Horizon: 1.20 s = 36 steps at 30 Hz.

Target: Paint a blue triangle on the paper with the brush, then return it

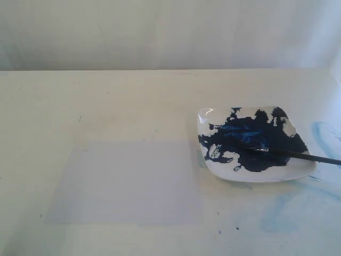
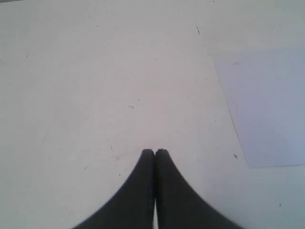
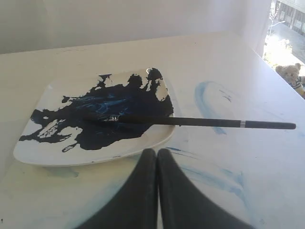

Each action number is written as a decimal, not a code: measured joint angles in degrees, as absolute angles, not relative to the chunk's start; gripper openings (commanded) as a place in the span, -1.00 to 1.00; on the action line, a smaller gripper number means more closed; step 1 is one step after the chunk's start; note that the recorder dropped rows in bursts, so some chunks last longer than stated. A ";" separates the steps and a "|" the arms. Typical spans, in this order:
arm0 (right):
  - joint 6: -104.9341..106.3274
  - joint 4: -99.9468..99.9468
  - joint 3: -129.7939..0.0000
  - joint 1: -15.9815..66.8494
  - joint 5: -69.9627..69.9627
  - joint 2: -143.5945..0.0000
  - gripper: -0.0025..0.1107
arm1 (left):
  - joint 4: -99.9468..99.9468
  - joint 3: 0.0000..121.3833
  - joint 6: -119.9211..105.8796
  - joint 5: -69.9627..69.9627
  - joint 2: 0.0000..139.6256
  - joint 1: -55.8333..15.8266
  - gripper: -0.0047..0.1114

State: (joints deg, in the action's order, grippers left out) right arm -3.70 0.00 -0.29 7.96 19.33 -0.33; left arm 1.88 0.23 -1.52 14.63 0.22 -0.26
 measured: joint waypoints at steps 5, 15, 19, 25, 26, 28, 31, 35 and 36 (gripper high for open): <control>-3.70 0.00 -0.29 7.96 19.33 -0.33 -0.96 | 1.88 0.23 -1.52 14.63 0.22 -0.26 -0.92; -3.70 0.00 -0.29 7.96 19.18 -0.33 -0.96 | 1.88 0.23 -1.52 14.63 0.22 -0.26 -0.92; -2.89 0.00 -0.29 7.96 13.15 -0.33 -0.96 | 1.88 0.23 -1.52 14.63 0.22 -0.26 -0.92; -2.89 0.00 -0.29 7.96 -4.56 -0.33 -0.96 | 1.88 0.23 -1.52 14.63 0.22 -0.26 -0.92; -3.55 1.03 -0.29 7.96 -10.29 -0.33 -0.96 | 1.88 0.23 -1.52 14.63 0.22 -0.26 -0.92; -7.03 10.29 -0.29 7.96 -15.87 -0.33 -0.96 | 1.88 0.23 -1.52 14.63 0.22 -0.26 -0.92; -3.46 29.79 -2.82 7.96 -20.44 -1.54 -0.96 | 1.88 0.23 -1.52 14.63 0.22 -0.26 -0.92; 1.22 32.79 -13.79 7.96 -15.96 -11.59 -0.96 | 1.88 0.23 -1.52 14.63 0.22 -0.26 -0.92; 2.01 31.91 -16.57 7.96 -12.92 -14.37 -0.96 | 1.88 0.23 -1.52 14.63 0.22 -0.26 -0.92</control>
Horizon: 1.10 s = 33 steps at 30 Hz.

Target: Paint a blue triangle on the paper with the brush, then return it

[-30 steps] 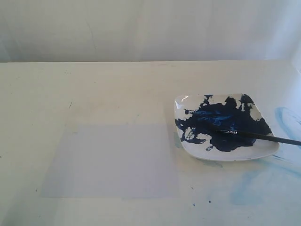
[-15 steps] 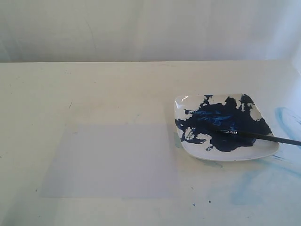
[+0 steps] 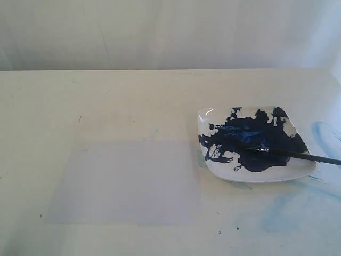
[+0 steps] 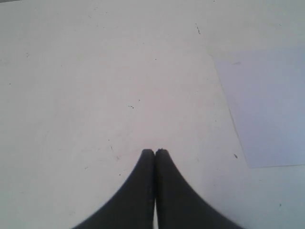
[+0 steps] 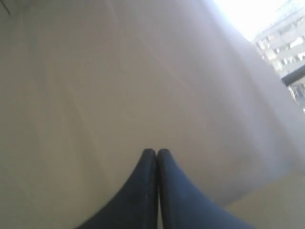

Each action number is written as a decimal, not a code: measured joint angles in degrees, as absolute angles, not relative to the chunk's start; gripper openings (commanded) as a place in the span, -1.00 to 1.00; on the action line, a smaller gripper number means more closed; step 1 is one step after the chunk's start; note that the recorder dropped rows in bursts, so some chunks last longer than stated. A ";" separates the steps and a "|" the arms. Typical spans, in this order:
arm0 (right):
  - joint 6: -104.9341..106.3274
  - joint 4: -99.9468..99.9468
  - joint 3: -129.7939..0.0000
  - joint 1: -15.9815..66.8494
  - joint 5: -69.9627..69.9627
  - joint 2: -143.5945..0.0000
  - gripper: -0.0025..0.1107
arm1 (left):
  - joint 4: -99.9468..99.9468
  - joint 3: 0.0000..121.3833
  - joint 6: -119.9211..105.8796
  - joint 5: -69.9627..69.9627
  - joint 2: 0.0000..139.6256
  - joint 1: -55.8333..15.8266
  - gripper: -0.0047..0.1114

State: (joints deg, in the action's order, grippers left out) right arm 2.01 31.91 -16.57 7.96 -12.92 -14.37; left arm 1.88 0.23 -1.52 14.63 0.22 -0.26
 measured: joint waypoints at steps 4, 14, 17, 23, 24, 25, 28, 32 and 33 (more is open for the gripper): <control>3.48 29.79 -25.88 7.96 1.85 -25.36 -0.96 | 1.88 0.23 -1.52 14.63 0.22 -0.26 -0.92; -14.35 29.15 -33.19 7.96 15.44 -43.85 -0.96 | 1.88 0.23 -1.52 14.63 0.22 -0.26 -0.92; -20.73 29.15 -33.20 7.96 18.16 -53.09 -0.96 | 1.88 0.23 -1.52 14.63 0.22 -0.26 -0.92; -29.16 29.06 -33.20 6.64 18.57 -64.56 -0.96 | 1.88 0.23 -1.52 14.63 0.22 -0.26 -0.92; -29.45 29.06 -33.20 5.41 18.57 -64.82 -0.96 | 1.88 0.23 -1.52 14.63 0.22 -0.26 -0.92; -29.67 29.06 -33.20 3.35 19.05 -65.36 -0.96 | 1.88 0.23 -1.52 14.63 0.22 -0.26 -0.92; -29.93 29.06 -33.20 -0.19 20.17 -66.56 -0.96 | 1.88 0.23 -1.52 14.63 0.22 -0.26 -0.92; -30.05 30.02 -33.20 -1.73 22.22 -69.58 -0.96 | 1.88 0.23 -1.52 14.63 0.22 -0.26 -0.92; -30.05 30.66 -33.20 -1.73 22.47 -70.32 -0.96 | 1.88 0.23 -1.52 14.63 0.22 -0.26 -0.92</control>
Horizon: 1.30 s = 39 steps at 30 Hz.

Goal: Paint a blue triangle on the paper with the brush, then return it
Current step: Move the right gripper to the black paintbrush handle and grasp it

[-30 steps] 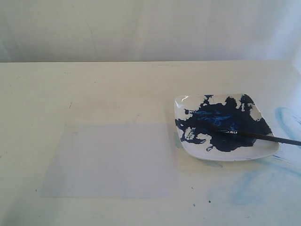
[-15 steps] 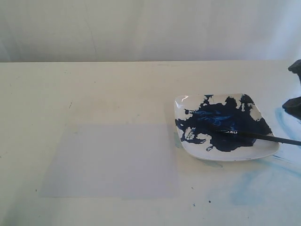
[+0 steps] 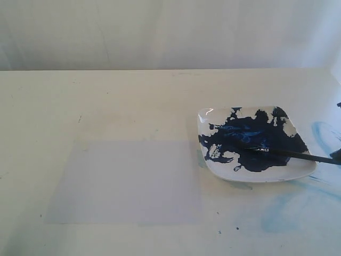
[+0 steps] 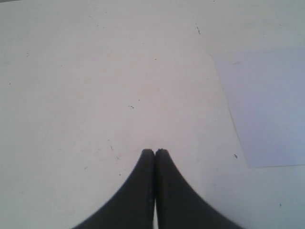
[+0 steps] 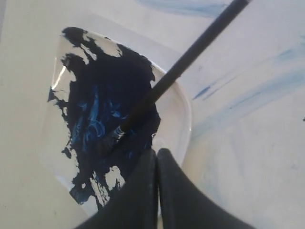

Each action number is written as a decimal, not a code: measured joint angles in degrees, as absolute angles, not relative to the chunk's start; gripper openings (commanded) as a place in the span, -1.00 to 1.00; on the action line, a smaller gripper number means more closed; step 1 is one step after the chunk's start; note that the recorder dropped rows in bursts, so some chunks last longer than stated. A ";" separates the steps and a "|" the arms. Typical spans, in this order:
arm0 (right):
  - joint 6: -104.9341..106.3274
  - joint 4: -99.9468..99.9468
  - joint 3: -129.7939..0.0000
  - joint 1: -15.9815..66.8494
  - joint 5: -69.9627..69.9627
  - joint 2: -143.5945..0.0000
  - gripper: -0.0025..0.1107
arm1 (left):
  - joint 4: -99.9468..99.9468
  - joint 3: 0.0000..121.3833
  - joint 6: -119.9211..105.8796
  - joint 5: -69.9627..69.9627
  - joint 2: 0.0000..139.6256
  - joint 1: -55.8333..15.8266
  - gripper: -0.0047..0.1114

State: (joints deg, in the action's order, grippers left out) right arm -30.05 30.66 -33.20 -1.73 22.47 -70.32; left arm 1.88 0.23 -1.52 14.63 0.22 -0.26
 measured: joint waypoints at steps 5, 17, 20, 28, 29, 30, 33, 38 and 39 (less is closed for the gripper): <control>-30.05 33.53 -33.29 -1.73 22.89 -73.87 -0.95 | 1.88 0.23 -1.52 14.63 0.22 -0.26 -0.92; -30.05 37.66 -33.29 -1.73 15.92 -75.95 -0.25 | 1.88 0.23 -1.52 14.63 0.22 -0.26 -0.92; -30.05 37.66 -33.29 -1.73 14.21 -75.95 -0.20 | 1.88 0.23 -1.52 14.63 0.22 -0.26 -0.92; -37.16 39.16 -33.29 -1.73 12.50 -79.38 -0.20 | 1.88 0.23 -1.52 14.63 0.22 -0.26 -0.92; -38.25 39.16 -33.29 -1.73 12.50 -80.29 -0.20 | 1.88 0.23 -1.52 14.63 0.22 -0.26 -0.92; -39.64 39.16 -33.29 -1.73 12.50 -81.17 -0.20 | 1.88 0.23 -1.52 14.63 0.22 -0.26 -0.92; -42.53 39.16 -33.29 -1.73 11.46 -83.12 -0.20 | 1.88 0.23 -1.52 14.63 0.22 -0.26 -0.92; -43.66 39.27 -33.29 -1.73 7.18 -84.64 -0.20 | 1.88 0.23 -1.52 14.63 0.22 -0.26 -0.92; -43.82 39.38 -33.29 -1.73 6.53 -84.85 -0.20 | 1.88 0.23 -1.52 14.63 0.22 -0.26 -0.92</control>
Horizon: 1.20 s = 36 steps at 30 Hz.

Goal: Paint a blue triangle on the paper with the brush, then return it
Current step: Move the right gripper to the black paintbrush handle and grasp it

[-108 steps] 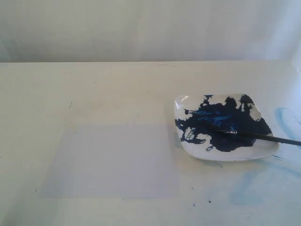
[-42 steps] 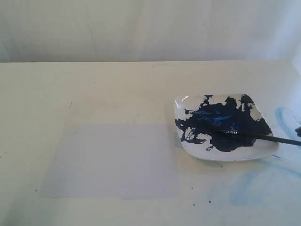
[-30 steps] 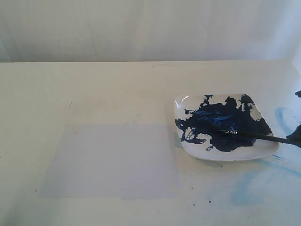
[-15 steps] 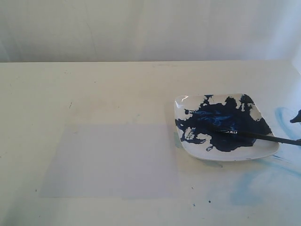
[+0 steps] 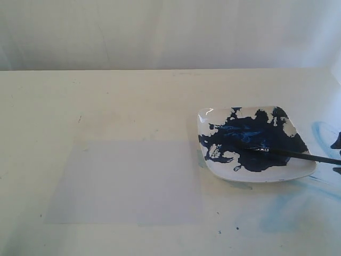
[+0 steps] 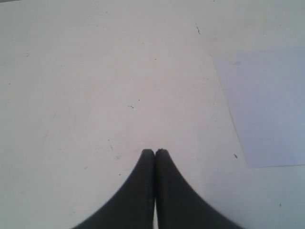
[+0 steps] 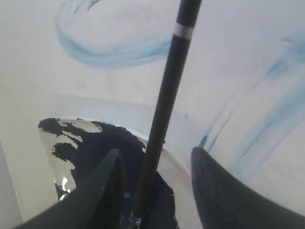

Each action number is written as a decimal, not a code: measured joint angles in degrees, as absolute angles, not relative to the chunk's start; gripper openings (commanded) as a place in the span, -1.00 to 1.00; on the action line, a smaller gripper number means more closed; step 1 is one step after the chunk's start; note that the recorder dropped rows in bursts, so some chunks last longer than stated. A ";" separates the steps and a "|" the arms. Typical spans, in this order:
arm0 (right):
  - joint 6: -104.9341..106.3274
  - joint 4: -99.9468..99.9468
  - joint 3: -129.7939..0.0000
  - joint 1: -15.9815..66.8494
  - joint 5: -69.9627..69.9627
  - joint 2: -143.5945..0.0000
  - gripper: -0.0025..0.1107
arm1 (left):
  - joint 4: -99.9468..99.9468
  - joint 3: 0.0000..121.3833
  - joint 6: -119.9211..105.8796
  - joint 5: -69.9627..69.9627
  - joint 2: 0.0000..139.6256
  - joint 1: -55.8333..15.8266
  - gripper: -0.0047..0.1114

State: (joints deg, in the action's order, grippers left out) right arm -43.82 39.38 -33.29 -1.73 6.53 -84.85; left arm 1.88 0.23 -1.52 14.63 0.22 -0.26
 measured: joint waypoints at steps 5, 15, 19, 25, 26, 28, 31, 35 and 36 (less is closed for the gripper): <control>-43.93 40.44 -33.41 -1.73 5.23 -87.34 -0.20 | 1.88 0.23 -1.52 14.63 0.22 -0.26 -0.92; -43.93 43.87 -33.41 -1.73 1.34 -90.65 -0.20 | 1.88 0.23 -1.52 14.63 0.22 -0.26 -0.92; -43.93 43.87 -34.13 -1.73 0.58 -91.60 -0.20 | 1.88 0.23 -1.52 14.63 0.22 -0.26 -0.92; -43.93 43.87 -36.61 -1.73 2.77 -93.85 -0.20 | 1.88 0.23 -1.52 14.63 0.22 -0.26 -0.92; -43.93 43.87 -36.88 -1.73 3.00 -94.35 -0.20 | 1.88 0.23 -1.52 14.63 0.22 -0.26 -0.92; -43.93 43.87 -37.29 -1.73 3.42 -95.02 -0.20 | 1.88 0.23 -1.52 14.63 0.22 -0.26 -0.92; -43.93 43.87 -37.74 -1.73 3.71 -95.68 -0.20 | 1.88 0.23 -1.52 14.63 0.22 -0.26 -0.92; -43.93 43.87 -38.08 -1.73 3.44 -96.17 -0.20 | 1.88 0.23 -1.52 14.63 0.22 -0.26 -0.92; -43.93 43.87 -38.08 -1.73 3.44 -96.15 -0.20 | 1.88 0.23 -1.52 14.63 0.22 -0.26 -0.92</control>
